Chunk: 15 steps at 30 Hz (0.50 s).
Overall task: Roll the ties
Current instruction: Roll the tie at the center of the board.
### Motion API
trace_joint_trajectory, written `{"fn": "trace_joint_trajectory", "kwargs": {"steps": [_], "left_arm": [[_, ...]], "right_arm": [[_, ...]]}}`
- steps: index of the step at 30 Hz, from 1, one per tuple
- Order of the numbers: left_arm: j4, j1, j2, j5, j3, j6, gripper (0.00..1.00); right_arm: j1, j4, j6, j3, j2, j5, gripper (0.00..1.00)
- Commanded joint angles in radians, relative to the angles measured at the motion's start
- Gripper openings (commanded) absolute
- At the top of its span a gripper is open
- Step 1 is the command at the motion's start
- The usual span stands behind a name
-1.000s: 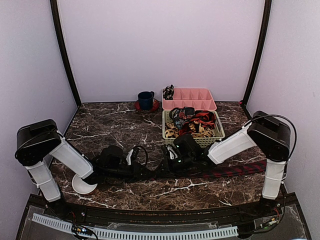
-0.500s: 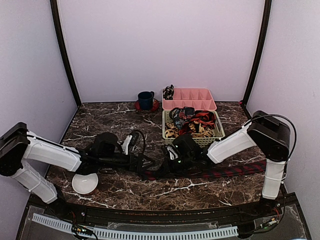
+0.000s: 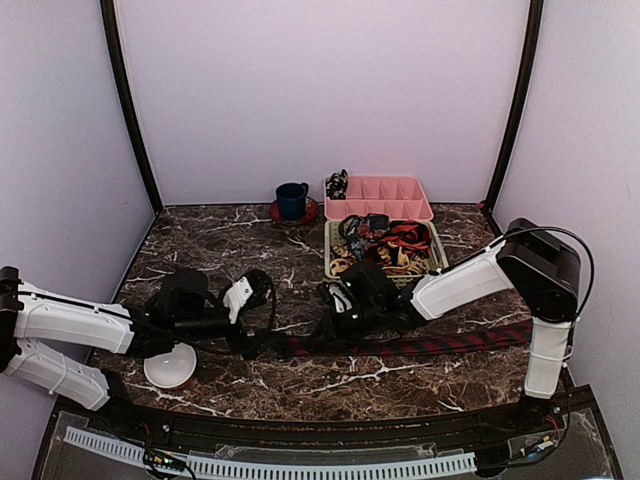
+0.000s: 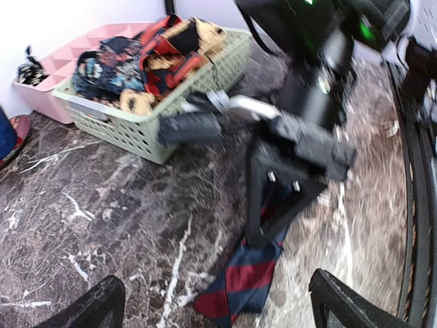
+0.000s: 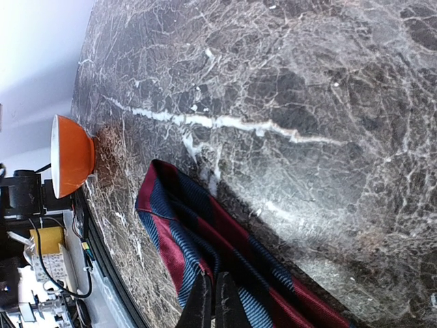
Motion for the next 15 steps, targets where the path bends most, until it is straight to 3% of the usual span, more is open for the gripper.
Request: {"fn": "trace_joint_trajectory", "kwargs": {"steps": [1, 15], "left_arm": [[0.050, 0.007, 0.054, 0.094, -0.071, 0.196, 0.96], [0.192, 0.067, 0.383, 0.269, -0.004, 0.301, 0.95]], "right_arm": [[-0.009, -0.025, -0.033, 0.044, 0.026, -0.010, 0.00], [-0.013, -0.075, -0.063, 0.081, 0.039, -0.038, 0.00]]}}
